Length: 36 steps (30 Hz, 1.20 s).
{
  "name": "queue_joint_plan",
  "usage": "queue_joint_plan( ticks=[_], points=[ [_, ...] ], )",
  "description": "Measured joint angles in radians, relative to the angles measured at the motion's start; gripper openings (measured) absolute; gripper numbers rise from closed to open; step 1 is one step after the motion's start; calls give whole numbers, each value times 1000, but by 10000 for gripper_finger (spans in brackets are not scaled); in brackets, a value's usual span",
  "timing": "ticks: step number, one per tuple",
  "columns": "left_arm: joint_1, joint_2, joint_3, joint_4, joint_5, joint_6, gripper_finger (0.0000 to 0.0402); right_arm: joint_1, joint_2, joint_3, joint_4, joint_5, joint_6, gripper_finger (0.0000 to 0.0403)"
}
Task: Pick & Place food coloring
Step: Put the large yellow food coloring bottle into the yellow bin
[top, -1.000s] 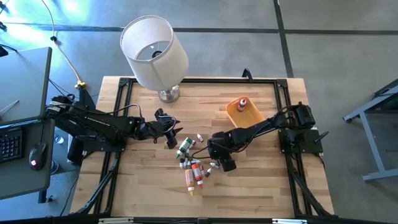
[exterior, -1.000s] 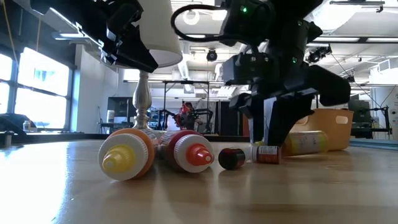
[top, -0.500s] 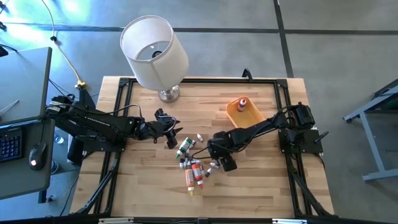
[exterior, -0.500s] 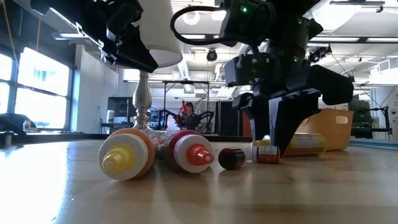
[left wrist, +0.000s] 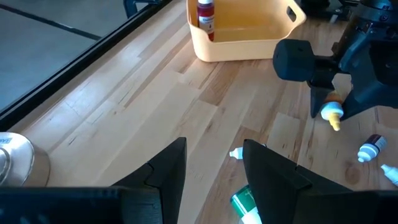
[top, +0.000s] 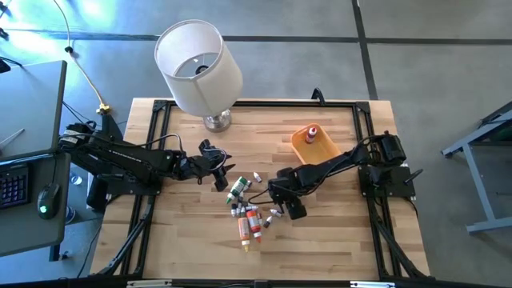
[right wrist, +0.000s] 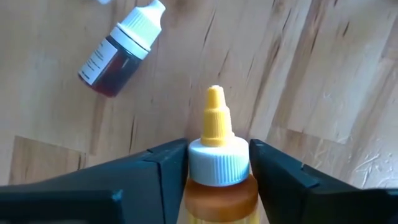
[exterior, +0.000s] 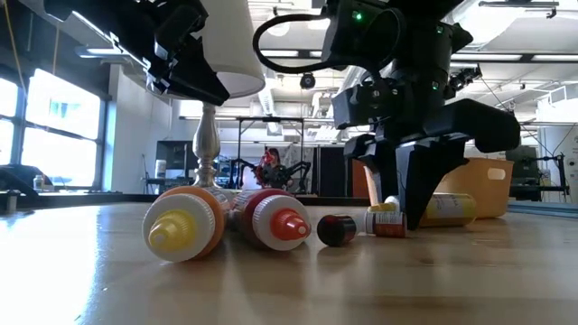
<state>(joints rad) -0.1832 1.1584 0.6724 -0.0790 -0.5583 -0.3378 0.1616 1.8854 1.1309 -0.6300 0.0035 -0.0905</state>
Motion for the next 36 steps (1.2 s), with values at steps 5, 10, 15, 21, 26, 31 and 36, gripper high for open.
queue_joint_plan(
  ticks=[5,10,15,21,26,31,36],
  points=[
    [0,0,0,1,0,21,156,0,1,14,-3,3,4,137],
    [0,0,0,1,-1,23,156,-2,5,101,-49,25,4,125],
    [0,0,0,1,-1,23,156,0,4,256,-170,167,3,122],
    [0,0,0,0,6,23,156,9,-16,365,-374,430,82,121],
    [0,0,0,2,17,62,156,26,-131,264,-428,550,212,121],
    [0,0,0,4,17,72,156,58,-342,41,-217,759,268,124],
    [0,0,0,4,20,72,156,47,-621,-312,237,841,270,125]
  ],
)
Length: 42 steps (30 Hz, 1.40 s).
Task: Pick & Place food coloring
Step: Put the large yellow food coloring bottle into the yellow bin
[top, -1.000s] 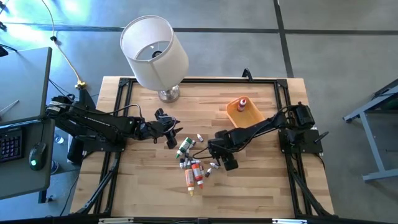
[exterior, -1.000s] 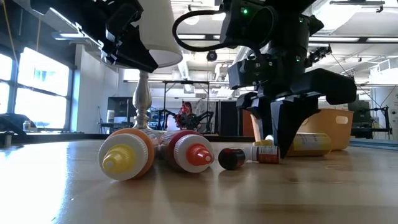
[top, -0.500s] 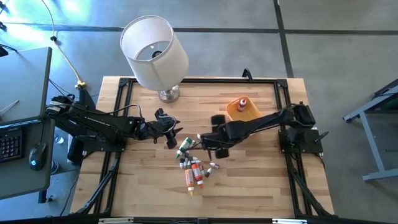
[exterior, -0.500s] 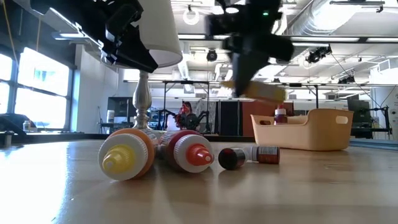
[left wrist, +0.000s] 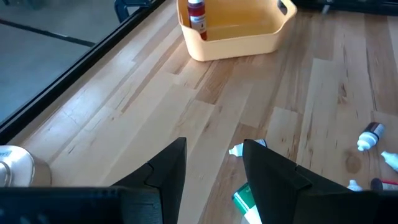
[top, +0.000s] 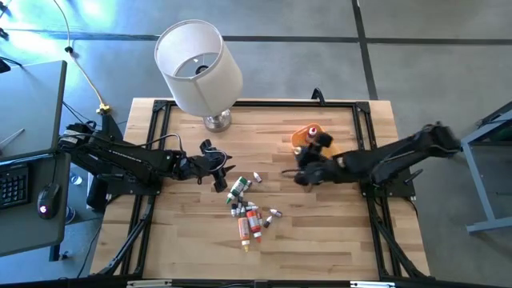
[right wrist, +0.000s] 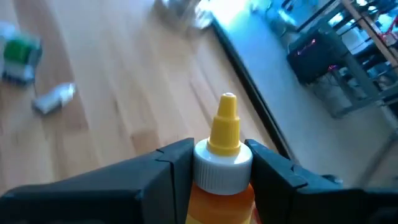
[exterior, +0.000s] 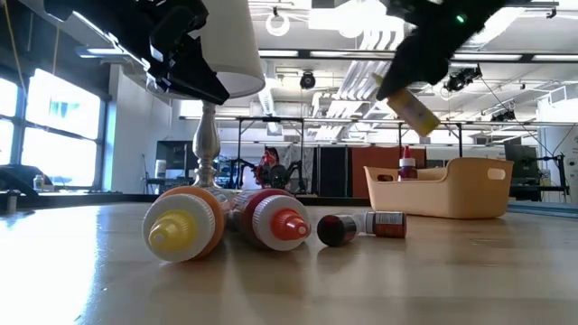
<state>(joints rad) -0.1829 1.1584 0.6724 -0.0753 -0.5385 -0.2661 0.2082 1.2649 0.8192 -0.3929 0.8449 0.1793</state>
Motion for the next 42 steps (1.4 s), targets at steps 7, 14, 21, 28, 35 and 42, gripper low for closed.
queue_joint_plan(
  ticks=[7,14,21,28,35,42],
  points=[
    [0,0,0,32,-2,0,156,-71,-262,-539,814,39,-27,127],
    [0,0,0,31,-3,0,156,-174,-291,-805,1215,31,-55,128],
    [0,0,0,63,-29,8,156,-267,-247,-750,1126,-83,-128,129],
    [0,0,0,66,-29,11,156,-386,-226,-758,1103,-105,7,129],
    [0,0,0,72,-30,37,156,-461,-164,-758,1085,-181,31,129],
    [0,0,0,79,-32,56,156,-506,-100,-757,1117,-243,-1,129]
  ],
)
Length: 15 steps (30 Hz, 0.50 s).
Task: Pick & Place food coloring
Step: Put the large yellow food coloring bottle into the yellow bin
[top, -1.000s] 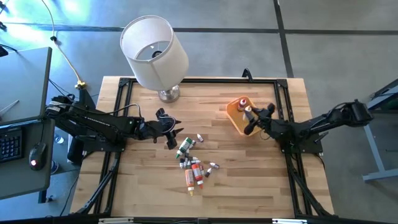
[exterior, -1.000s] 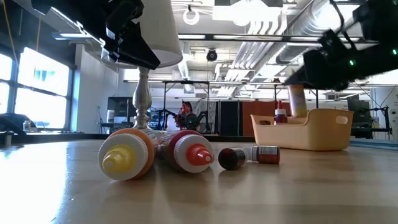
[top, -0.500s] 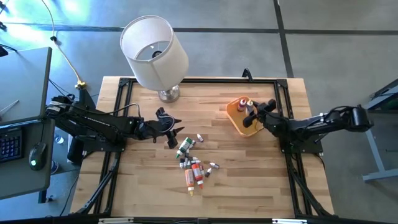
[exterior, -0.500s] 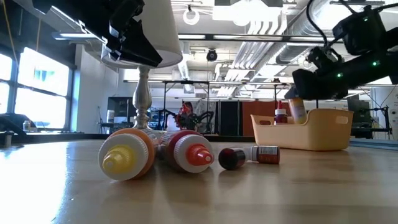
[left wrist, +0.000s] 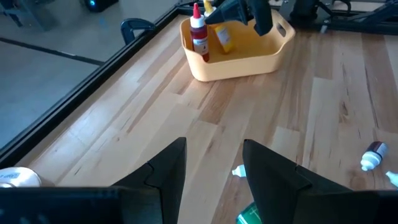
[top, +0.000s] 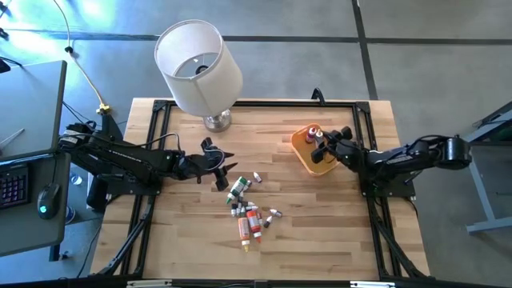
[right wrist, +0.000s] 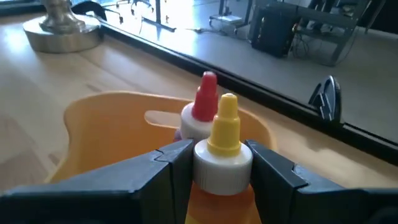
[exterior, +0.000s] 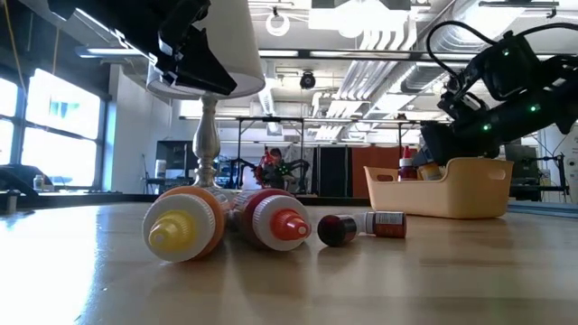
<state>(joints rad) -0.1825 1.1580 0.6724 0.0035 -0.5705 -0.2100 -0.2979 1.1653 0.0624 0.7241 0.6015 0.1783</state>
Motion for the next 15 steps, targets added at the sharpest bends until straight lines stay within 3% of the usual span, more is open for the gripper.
queue_joint_plan(
  ticks=[15],
  points=[
    [0,0,0,2,-16,4,156,-30,29,0,114,-65,-74,133]
  ],
)
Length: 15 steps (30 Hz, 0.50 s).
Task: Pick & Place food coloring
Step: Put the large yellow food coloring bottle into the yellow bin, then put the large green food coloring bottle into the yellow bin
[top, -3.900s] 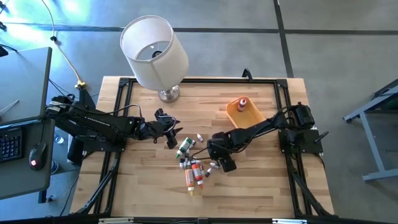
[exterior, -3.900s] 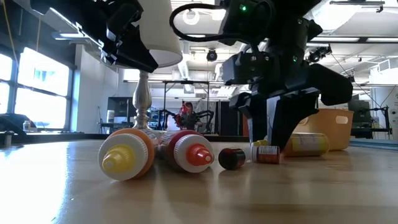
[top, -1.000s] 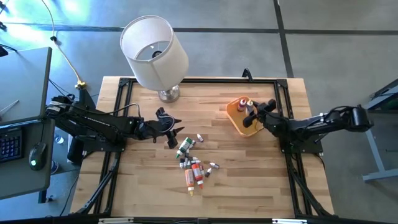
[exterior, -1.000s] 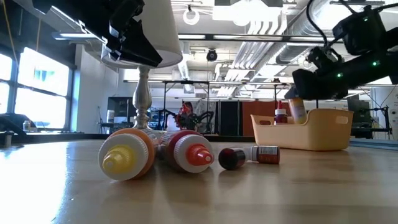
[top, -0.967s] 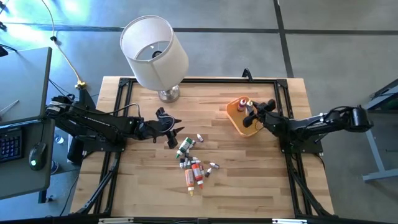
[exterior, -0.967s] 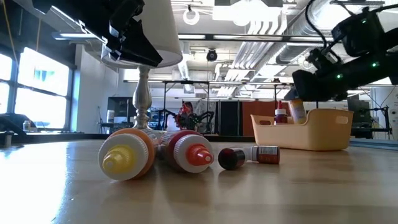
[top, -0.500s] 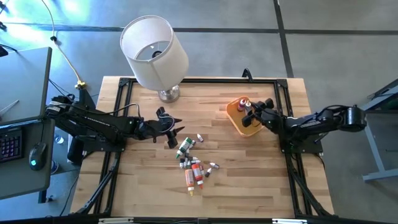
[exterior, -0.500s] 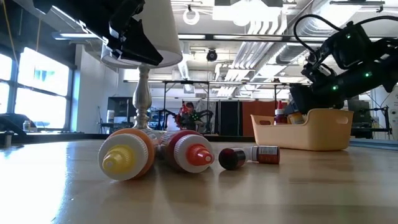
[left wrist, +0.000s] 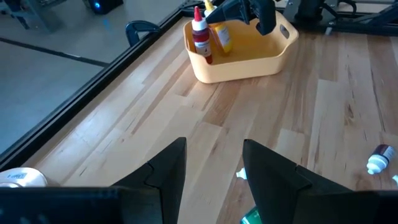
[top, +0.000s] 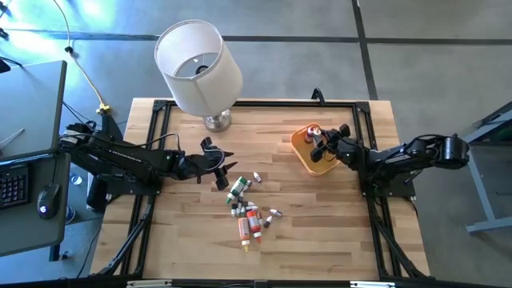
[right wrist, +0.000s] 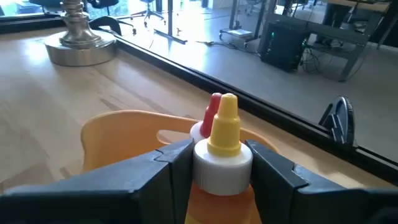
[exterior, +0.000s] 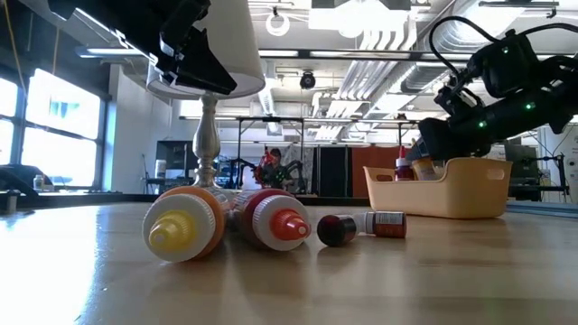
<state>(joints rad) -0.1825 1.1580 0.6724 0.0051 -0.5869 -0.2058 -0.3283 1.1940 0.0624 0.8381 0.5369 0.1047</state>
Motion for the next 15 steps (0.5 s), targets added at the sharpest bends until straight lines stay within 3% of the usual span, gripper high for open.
queue_joint_plan(
  ticks=[9,15],
  points=[
    [0,0,0,-1,1,0,156,0,0,0,-24,42,-16,194],
    [0,0,0,-3,1,0,156,0,0,0,9,72,-81,200]
  ],
)
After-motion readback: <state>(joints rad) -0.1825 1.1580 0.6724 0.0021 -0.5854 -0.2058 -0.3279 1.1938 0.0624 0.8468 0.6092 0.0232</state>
